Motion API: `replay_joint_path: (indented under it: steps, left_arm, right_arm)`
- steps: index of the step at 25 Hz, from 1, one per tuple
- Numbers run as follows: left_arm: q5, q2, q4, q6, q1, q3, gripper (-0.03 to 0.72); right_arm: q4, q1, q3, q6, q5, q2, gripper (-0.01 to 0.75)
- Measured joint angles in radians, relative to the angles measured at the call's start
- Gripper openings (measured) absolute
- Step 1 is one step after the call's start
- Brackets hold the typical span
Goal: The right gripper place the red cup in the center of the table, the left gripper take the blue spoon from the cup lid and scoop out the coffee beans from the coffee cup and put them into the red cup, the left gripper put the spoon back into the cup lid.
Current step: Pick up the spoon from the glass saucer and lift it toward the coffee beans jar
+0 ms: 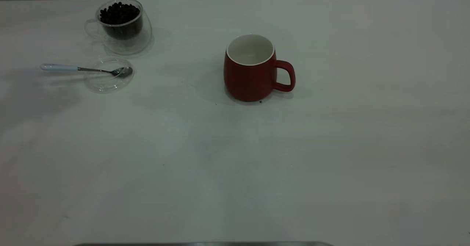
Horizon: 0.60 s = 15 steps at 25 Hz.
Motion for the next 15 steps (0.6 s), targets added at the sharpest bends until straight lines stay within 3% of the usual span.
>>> replay_joint_path:
  steps: [4, 9, 15]
  left_arm:
    - [0.085, 0.124, -0.207, 0.197, 0.124, -0.054, 0.586]
    - [0.110, 0.266, -0.380, 0.417, 0.256, -0.062, 0.586]
    - [0.110, 0.427, -0.404, 0.564, 0.302, -0.064, 0.586]
  right_arm:
    - [0.000, 0.000, 0.000, 0.000, 0.000, 0.000, 0.546]
    - [0.000, 0.000, 0.000, 0.000, 0.000, 0.000, 0.546]
    - [0.000, 0.000, 0.000, 0.000, 0.000, 0.000, 0.546]
